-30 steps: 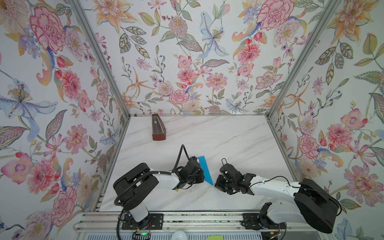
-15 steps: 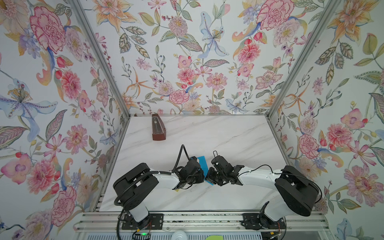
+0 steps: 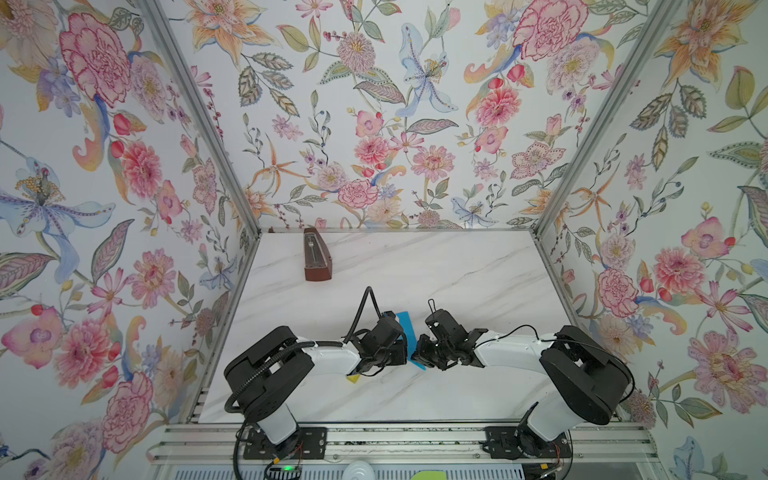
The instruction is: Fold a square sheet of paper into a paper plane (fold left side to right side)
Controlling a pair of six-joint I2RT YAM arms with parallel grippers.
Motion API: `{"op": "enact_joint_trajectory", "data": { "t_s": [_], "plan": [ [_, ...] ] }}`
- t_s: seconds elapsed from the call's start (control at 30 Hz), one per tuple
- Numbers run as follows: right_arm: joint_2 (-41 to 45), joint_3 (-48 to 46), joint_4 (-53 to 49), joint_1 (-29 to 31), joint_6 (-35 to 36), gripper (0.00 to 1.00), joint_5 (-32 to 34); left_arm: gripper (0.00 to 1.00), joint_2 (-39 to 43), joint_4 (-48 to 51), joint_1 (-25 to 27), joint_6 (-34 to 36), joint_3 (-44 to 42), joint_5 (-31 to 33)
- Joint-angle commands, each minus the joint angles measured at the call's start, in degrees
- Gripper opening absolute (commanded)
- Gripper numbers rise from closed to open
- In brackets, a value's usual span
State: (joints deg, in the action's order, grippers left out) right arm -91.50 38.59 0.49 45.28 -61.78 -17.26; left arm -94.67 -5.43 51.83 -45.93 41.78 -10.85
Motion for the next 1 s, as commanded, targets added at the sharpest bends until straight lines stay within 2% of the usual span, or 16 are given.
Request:
{"op": "enact_joint_trajectory", "data": {
  "t_s": [0.0, 0.17, 0.5, 0.8, 0.97],
  "plan": [
    [-2.23, -0.72, -8.44, -0.87, 9.09, 0.0, -1.73, 0.08, 2.32, 12.01, 0.37, 9.33, 5.4, 2.75],
    [-3.57, -0.14, -8.84, -1.75, 12.01, 0.0, -3.74, 0.09, 1.05, 16.59, 0.85, 13.8, 10.82, -1.0],
    [-5.23, 0.19, -8.61, -1.69, 10.98, 0.0, -3.75, 0.02, -3.84, 18.17, 1.62, 13.15, 12.67, -1.81],
    [-5.44, -0.11, -8.33, -1.62, 10.33, 0.0, -3.73, 0.0, -6.89, 19.32, 1.56, 13.56, 12.21, 0.89],
    [-5.5, -0.07, -8.77, -1.61, 10.36, 0.0, -3.49, 0.0, -7.06, 22.92, 1.07, 14.68, 11.46, 5.08]
  ]
}}
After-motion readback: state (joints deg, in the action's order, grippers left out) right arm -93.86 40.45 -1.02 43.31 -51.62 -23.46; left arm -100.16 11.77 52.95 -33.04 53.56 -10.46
